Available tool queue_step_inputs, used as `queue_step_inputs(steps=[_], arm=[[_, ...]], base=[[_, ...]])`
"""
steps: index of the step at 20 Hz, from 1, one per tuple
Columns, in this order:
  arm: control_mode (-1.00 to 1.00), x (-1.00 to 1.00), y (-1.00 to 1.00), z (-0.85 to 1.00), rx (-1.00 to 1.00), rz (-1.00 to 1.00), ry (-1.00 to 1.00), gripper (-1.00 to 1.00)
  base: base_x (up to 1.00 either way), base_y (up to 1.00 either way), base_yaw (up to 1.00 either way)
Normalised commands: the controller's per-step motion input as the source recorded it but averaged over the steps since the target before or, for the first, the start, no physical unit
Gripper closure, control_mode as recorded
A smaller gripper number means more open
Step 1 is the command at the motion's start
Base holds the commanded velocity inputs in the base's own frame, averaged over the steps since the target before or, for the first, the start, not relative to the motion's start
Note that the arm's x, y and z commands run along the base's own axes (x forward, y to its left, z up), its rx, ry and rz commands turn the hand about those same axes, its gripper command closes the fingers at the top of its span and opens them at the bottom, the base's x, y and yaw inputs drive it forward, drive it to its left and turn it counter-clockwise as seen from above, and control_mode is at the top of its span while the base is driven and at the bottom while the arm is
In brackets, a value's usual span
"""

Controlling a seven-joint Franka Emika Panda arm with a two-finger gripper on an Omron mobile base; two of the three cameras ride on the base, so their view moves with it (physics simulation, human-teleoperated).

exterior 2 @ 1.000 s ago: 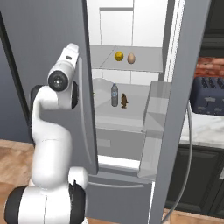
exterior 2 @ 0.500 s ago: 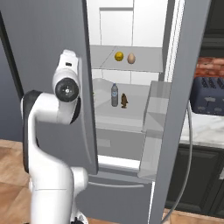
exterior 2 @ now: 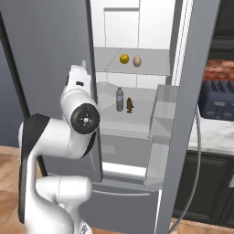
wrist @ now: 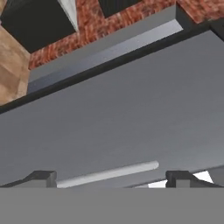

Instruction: Place the tupperware on the second highest shelf of the fridge. Make space for the tupperware among the existing items by rearranging them on the shelves if needed. Close the fridge door when finished.

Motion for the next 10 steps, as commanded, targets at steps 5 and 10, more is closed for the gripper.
queue_step_inputs(steps=[5, 10], arm=[[-1.00, -0.67, -0.72, 0.00, 0.00, 0.01, -0.04, -1.00], [-1.00, -0.82, -0.43, -0.01, 0.00, 0.05, -0.10, -1.00]], base=[[0.00, 0.00, 0.00], [0.00, 0.00, 0.00]])
